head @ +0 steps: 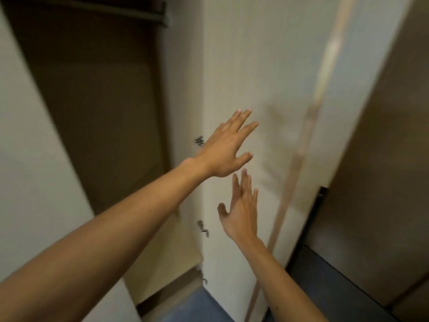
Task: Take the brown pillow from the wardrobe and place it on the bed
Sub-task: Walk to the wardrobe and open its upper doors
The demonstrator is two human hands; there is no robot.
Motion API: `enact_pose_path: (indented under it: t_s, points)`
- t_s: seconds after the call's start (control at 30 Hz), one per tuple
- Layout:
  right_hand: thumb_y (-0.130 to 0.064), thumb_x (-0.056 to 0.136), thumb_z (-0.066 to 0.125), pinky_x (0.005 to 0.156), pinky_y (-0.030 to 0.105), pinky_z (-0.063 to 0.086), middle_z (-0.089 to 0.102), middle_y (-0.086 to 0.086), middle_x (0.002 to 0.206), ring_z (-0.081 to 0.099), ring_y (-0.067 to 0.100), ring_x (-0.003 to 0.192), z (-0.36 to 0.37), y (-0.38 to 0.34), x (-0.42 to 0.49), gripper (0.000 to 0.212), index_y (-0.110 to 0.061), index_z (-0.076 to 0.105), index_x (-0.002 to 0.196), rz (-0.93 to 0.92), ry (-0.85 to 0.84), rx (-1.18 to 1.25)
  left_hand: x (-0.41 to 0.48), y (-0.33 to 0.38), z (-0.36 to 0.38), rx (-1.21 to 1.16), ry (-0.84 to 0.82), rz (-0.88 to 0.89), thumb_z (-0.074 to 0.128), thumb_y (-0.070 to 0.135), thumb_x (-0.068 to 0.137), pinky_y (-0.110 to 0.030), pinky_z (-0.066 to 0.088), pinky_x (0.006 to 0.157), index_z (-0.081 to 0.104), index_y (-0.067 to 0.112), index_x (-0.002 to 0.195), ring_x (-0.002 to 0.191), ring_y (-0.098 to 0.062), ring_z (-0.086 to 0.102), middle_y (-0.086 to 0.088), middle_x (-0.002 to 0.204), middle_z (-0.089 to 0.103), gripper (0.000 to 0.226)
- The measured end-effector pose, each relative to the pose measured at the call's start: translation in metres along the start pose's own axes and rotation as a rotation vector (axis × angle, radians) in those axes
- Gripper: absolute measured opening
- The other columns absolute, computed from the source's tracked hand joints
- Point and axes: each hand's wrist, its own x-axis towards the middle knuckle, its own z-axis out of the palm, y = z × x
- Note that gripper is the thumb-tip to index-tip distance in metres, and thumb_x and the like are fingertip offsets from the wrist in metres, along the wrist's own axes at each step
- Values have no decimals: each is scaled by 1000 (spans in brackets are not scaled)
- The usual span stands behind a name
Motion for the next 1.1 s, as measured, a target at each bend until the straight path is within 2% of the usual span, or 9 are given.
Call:
enact_pose_path:
  t_s: [0.1, 0.23, 0.43, 0.53, 0.63, 0.77, 0.9, 1.0, 1.1]
  points:
    - [-38, 98, 65, 130, 48, 0, -19, 2, 173, -15, 23, 160, 34, -48, 10, 92, -21, 7, 167, -39, -66, 74, -39, -61, -40, 166, -16, -148, 57, 40, 101, -51, 6, 129, 25, 17, 164, 162, -26, -4, -9, 175, 8, 74]
    - [-41, 99, 65, 130, 46, 3, -22, -4, 171, -13, 19, 160, 72, -118, 14, 93, -24, 4, 167, -153, -138, 196, -98, -139, -80, 472, -136, -348, 53, 47, 100, -53, -5, 127, 29, 20, 163, 162, -28, -4, -10, 175, 13, 73]
    - [-41, 99, 66, 130, 47, 12, -9, -3, 175, 0, 19, 162, 97, -202, 24, 90, -24, 10, 167, -241, -209, 334, -151, -218, -117, 1002, -497, -581, 43, 63, 100, -65, -9, 124, 31, 24, 161, 161, -35, 3, -10, 173, 21, 74]
    - [-43, 98, 66, 130, 46, 14, -6, -4, 175, 5, 20, 161, 105, -225, 29, 90, -26, 9, 166, -261, -244, 356, -160, -228, -125, 1152, -650, -629, 44, 65, 99, -65, -15, 122, 44, 23, 155, 158, -35, 23, -7, 163, 43, 71]
    - [-43, 98, 66, 130, 44, 14, 0, -5, 176, 9, 19, 161, 111, -239, 31, 90, -28, 10, 166, -287, -291, 397, -165, -224, -125, 1220, -746, -628, 42, 67, 99, -67, -13, 123, 59, 24, 143, 151, -31, 37, -2, 150, 58, 64]
    - [-41, 98, 67, 126, 41, 28, 13, -7, 174, 22, 18, 159, 119, -256, 34, 86, -29, 15, 166, -329, -353, 511, -159, -208, -126, 1258, -785, -671, 42, 69, 98, -66, -10, 124, 59, 26, 142, 155, -32, 30, -2, 156, 52, 64]
    - [-44, 95, 71, 119, 37, 32, 35, -8, 168, 36, 18, 153, 124, -271, 42, 78, -31, 31, 161, -322, -419, 723, -157, -180, -127, 1210, -787, -730, 48, 61, 100, -63, -10, 125, 61, 26, 141, 153, -31, 32, -2, 154, 54, 56]
    - [-50, 92, 73, 119, 46, 41, 51, -6, 157, 46, 17, 146, 122, -270, 43, 72, -27, 46, 154, -318, -529, 930, -155, -148, -130, 1159, -788, -765, 57, 55, 98, -63, -8, 125, 65, 25, 134, 149, -29, 37, 0, 145, 62, 47]
    - [-59, 90, 69, 110, 46, 51, 72, -2, 133, 62, 14, 129, 114, -262, 35, 63, -15, 66, 136, -419, -606, 1149, -156, -111, -133, 1107, -812, -814, 61, 53, 97, -64, -8, 125, 67, 26, 129, 147, -29, 40, 2, 136, 67, 42]
